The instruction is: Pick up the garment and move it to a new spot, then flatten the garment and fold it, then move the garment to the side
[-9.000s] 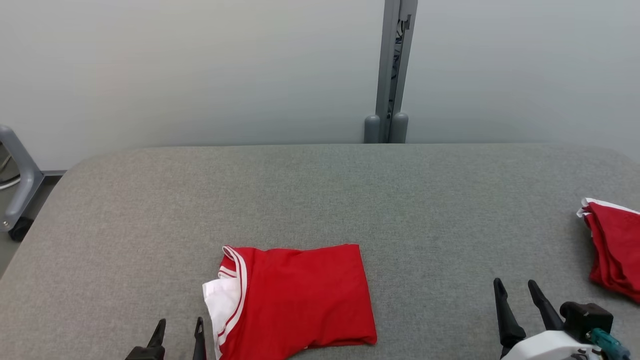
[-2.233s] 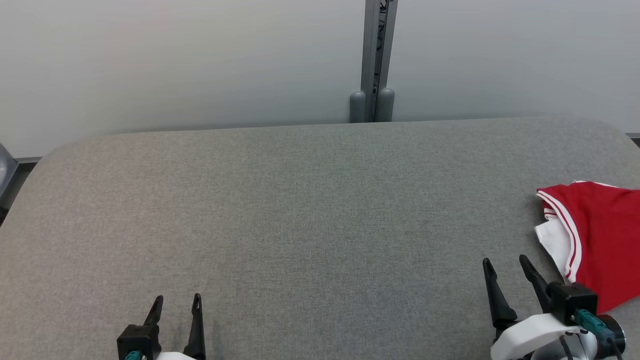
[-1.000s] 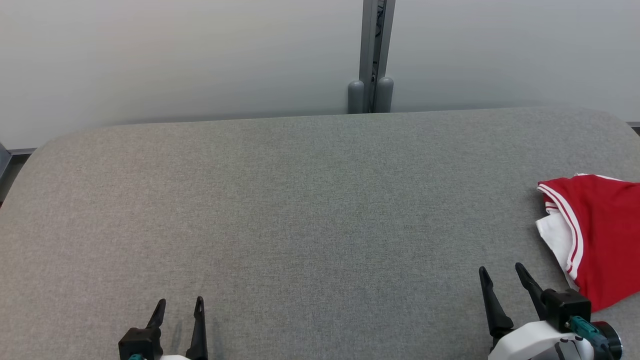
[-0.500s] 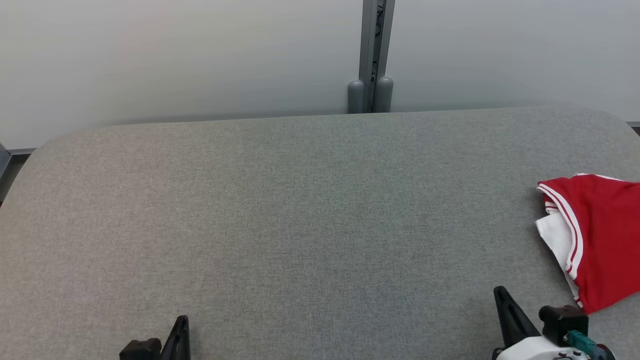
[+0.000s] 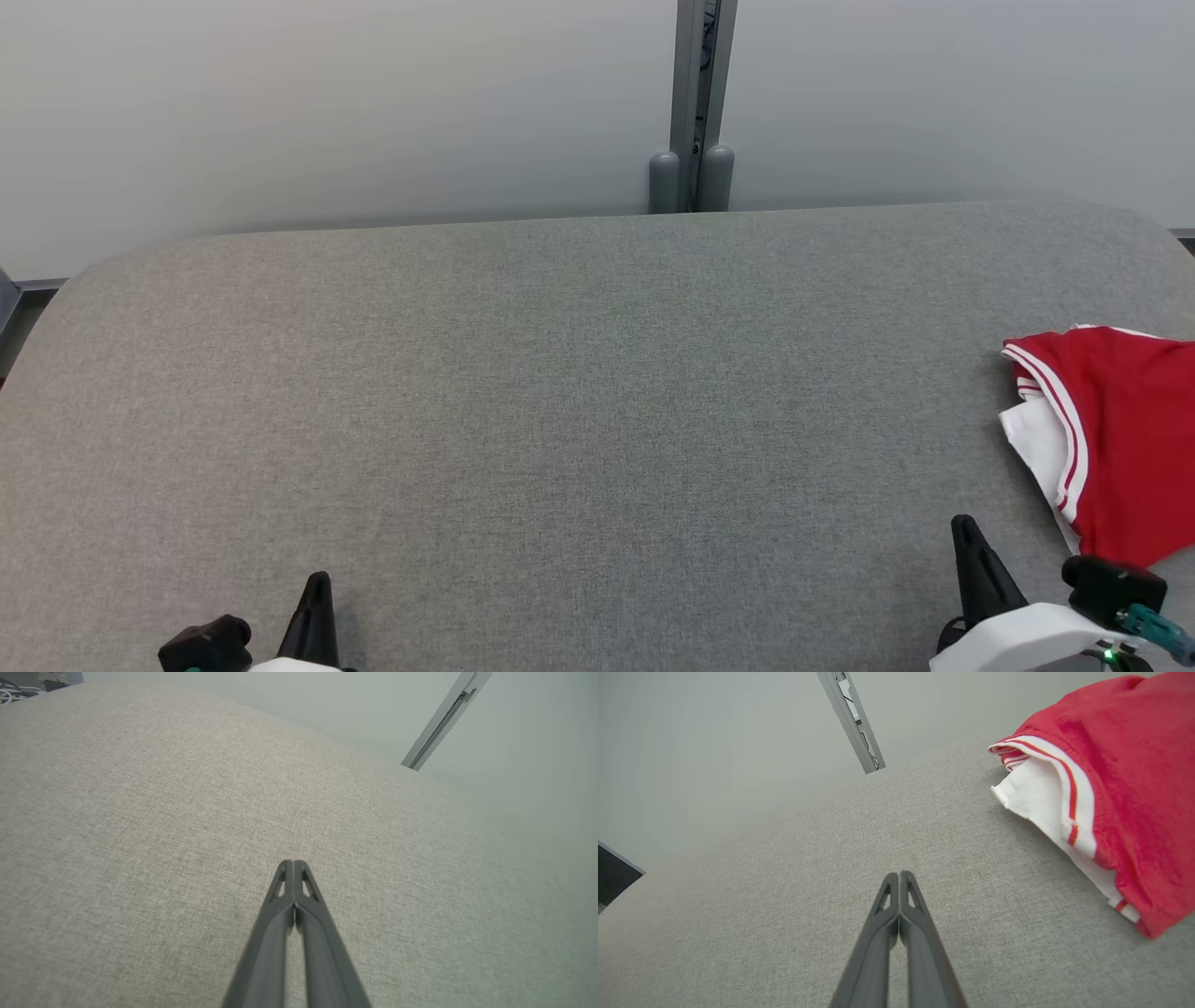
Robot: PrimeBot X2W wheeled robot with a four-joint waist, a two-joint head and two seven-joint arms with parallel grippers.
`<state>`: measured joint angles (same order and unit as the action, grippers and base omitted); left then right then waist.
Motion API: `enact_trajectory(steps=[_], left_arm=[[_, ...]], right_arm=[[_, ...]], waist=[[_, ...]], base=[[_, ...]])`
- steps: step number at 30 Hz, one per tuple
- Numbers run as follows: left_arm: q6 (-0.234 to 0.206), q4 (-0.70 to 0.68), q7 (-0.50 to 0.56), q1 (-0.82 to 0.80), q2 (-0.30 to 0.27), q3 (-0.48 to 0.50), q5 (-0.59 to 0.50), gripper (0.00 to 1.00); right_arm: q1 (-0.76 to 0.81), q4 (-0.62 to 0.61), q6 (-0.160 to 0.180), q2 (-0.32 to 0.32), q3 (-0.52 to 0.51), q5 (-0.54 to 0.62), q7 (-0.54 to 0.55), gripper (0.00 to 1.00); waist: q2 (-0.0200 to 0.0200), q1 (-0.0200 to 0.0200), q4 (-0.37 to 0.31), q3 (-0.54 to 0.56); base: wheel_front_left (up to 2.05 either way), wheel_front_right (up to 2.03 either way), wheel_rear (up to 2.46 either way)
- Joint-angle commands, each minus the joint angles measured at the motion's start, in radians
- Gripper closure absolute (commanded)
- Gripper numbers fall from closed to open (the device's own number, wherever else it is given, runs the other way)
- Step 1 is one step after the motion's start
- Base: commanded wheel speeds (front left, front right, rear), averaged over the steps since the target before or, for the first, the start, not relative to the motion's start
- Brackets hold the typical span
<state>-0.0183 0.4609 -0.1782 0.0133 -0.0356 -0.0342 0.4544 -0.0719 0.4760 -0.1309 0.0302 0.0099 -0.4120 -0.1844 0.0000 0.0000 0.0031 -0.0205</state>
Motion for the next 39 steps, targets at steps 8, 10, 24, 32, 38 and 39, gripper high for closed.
enact_trajectory(steps=[8, 10, 24, 32, 38, 39], left_arm=[[0.022, -0.044, 0.034, -0.040, -0.008, 0.022, 0.152, 1.00], [0.026, -0.049, 0.042, -0.043, -0.008, 0.026, 0.183, 1.00], [0.052, -0.085, 0.093, -0.061, -0.010, 0.052, 0.383, 1.00], [0.065, -0.103, 0.119, -0.071, -0.011, 0.065, 0.484, 1.00], [0.075, -0.116, 0.138, -0.078, -0.012, 0.074, 0.556, 1.00], [0.076, -0.118, 0.141, -0.079, -0.012, 0.076, 0.567, 1.00]], right_arm=[[-0.022, -0.047, 0.000, 0.009, -0.017, -0.158, 0.037, 1.00], [-0.023, -0.052, 0.000, 0.010, -0.021, -0.190, 0.045, 1.00], [-0.028, -0.091, 0.000, 0.013, -0.042, -0.397, 0.097, 1.00], [-0.030, -0.110, 0.000, 0.014, -0.053, -0.503, 0.124, 1.00], [-0.031, -0.123, 0.000, 0.015, -0.060, -0.577, 0.143, 1.00], [-0.031, -0.126, 0.000, 0.015, -0.062, -0.588, 0.145, 1.00]], waist=[[0.0000, 0.0000, 0.000, 0.001], [0.0000, 0.0000, 0.000, 0.002], [0.0000, 0.0000, -0.001, 0.004], [0.0000, 0.0000, -0.001, 0.005], [0.0000, 0.0000, -0.001, 0.006], [0.0000, 0.0000, -0.001, 0.006]], base=[[0.00, 0.00, 0.00], [0.00, 0.00, 0.00], [0.00, 0.00, 0.00], [0.00, 0.00, 0.00], [0.00, 0.00, 0.00], [0.00, 0.00, 0.00]])
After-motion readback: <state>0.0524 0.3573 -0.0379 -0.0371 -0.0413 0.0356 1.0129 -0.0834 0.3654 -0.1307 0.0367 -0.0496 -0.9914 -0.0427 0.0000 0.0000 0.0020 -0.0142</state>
